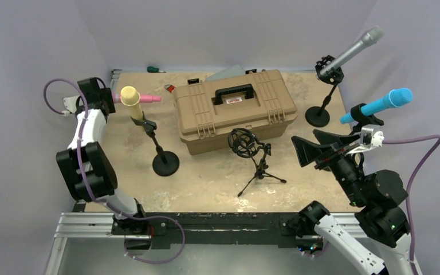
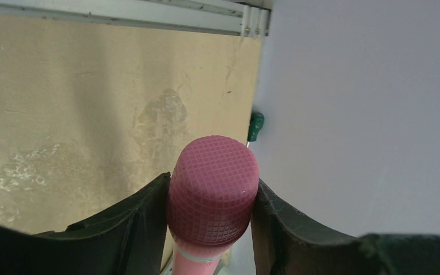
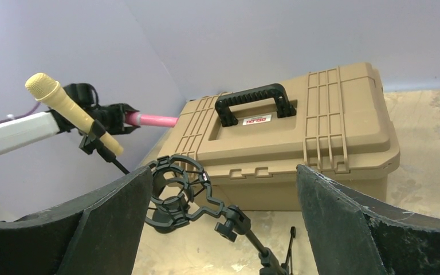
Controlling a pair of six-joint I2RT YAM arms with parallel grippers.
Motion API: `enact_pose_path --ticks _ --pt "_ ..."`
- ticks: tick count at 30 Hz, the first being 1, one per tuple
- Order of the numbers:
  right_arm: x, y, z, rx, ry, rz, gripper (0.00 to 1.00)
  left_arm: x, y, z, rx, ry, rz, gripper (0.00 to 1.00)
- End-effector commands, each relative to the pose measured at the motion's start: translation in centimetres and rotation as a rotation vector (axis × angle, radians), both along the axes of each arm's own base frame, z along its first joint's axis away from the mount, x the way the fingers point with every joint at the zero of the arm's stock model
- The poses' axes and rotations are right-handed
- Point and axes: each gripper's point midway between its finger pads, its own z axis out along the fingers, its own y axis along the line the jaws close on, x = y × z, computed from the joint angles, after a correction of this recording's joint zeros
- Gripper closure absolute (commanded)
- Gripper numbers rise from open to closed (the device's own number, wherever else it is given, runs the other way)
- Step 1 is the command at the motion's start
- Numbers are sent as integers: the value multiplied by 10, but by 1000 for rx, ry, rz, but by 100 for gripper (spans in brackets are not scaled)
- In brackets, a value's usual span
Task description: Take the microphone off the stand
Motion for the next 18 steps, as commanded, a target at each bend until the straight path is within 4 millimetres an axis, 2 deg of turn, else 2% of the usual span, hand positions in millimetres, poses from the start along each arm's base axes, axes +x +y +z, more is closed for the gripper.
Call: enact_pose_path --ticks 1,3,6,13,18 --pt "4 6 4 4 12 14 7 36 5 -41 -163 -46 54 100" --pt "5 5 4 5 18 8 7 42 7 -63 -171 3 51 100" --pt "5 6 3 14 22 10 7 46 9 -83 -155 76 47 100" --pt "12 12 -3 16 41 14 7 44 14 -122 -135 164 47 100" --pt "13 13 -5 14 47 19 8 40 11 -145 -153 213 52 88"
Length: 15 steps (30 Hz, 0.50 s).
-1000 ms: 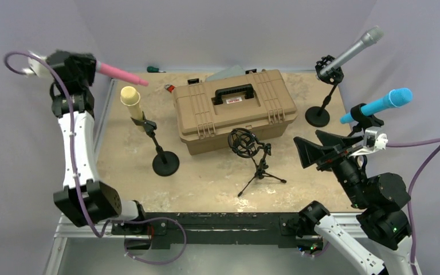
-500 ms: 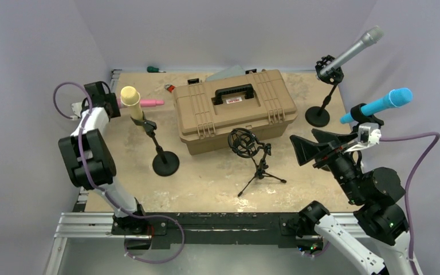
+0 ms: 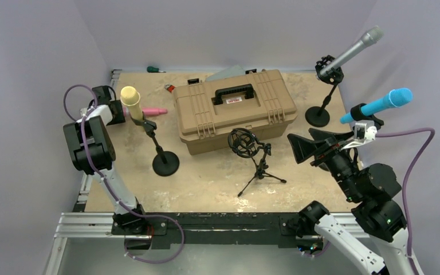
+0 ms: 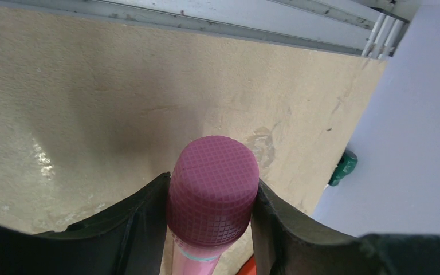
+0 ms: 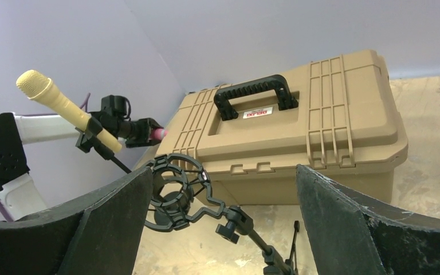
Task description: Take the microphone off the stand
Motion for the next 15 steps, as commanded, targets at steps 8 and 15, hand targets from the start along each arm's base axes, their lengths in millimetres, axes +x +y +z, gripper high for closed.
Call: enact_pose_path --ticks 8,15 --pt "3 5 2 12 6 12 8 2 -1 -29 -43 55 17 69" --pt "2 5 1 24 4 15 8 -6 -4 -37 -62 80 15 53"
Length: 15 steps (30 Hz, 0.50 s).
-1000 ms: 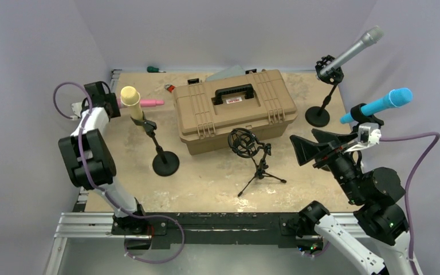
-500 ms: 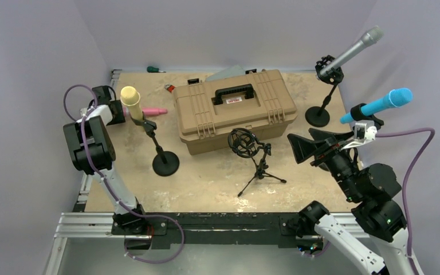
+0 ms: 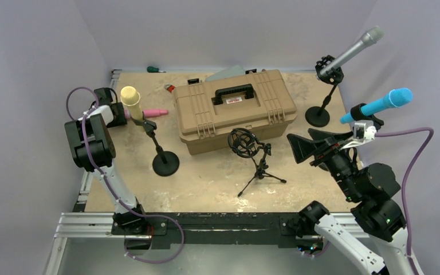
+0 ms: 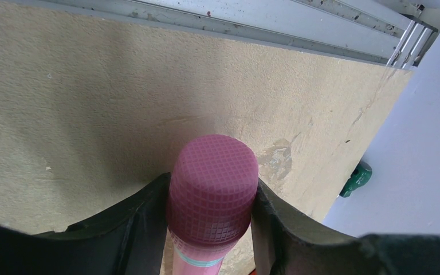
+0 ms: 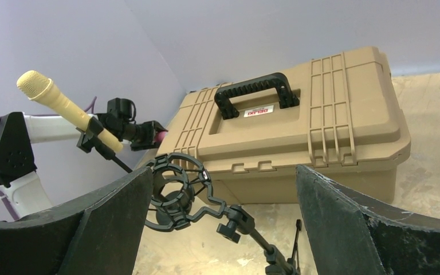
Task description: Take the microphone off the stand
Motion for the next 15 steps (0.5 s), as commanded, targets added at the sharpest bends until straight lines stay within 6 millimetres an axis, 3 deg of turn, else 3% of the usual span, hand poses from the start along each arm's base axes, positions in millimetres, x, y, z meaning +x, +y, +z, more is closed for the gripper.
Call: enact_pose_path --ticks 1,9,15 --pt "1 4 3 17 -5 12 8 -5 -3 -13 -27 42 -3 52" --pt "1 4 4 16 -8 12 8 -8 -3 -10 -26 54 -29 31" --pt "3 6 -1 21 0 18 8 -9 -3 4 -28 46 -54 6"
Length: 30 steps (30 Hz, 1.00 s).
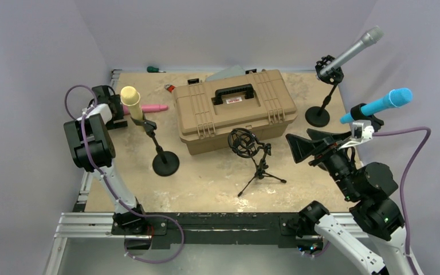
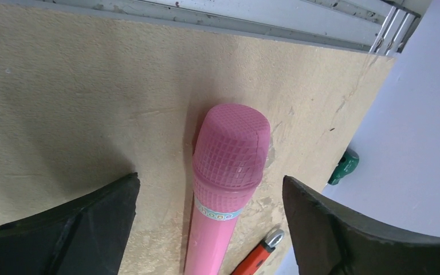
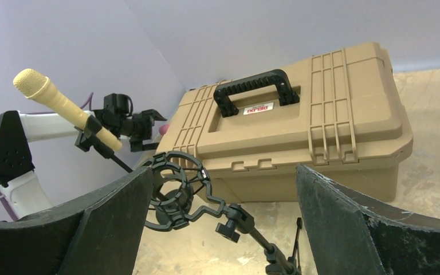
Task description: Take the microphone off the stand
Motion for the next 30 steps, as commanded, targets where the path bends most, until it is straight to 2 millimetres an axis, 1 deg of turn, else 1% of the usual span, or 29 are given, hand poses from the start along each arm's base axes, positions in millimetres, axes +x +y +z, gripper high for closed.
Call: enact_pose_path --ticks 1,5,9,12,15,16,19,21,23,24,25,26,27,28,29,30 --pt "2 6 2 20 -7 18 8 -16 -4 -1 -22 64 -38 5" --pt "4 8 2 21 -11 26 8 -17 -8 23 -28 16 -74 0" --pt "8 13 -2 9 2 32 8 -26 -12 54 -17 -43 -95 0" --pt "13 16 -5 4 11 35 8 -35 -14 84 12 -108 -96 0" --pt "15 20 -6 2 15 46 8 -42 -16 124 67 -179 -119 0" --pt "15 21 -6 0 15 49 8 -43 -20 144 83 -220 -146 0" --pt "16 22 -6 -6 14 54 8 -48 -29 195 133 -296 -215 0" --pt "16 23 -6 -11 14 58 8 -54 -37 238 199 -381 -269 0" --pt "16 24 -7 -13 16 59 8 -66 -40 289 316 -468 -306 0" --pt "17 24 -7 -12 18 60 8 -75 -43 319 391 -512 -321 0" --pt "17 25 -8 -15 23 61 8 -85 -46 354 478 -565 -329 0" --pt "18 25 -10 -17 28 61 8 -97 -52 385 575 -614 -353 0" --pt "18 26 -11 -18 33 63 8 -109 -60 416 664 -665 -379 0" --pt "19 27 -13 -19 39 65 8 -121 -74 443 757 -714 -421 1" --pt "19 28 -16 -20 46 69 8 -133 -89 468 842 -761 -469 1" --pt "20 29 -18 -20 51 71 8 -144 -109 489 927 -804 -536 1"
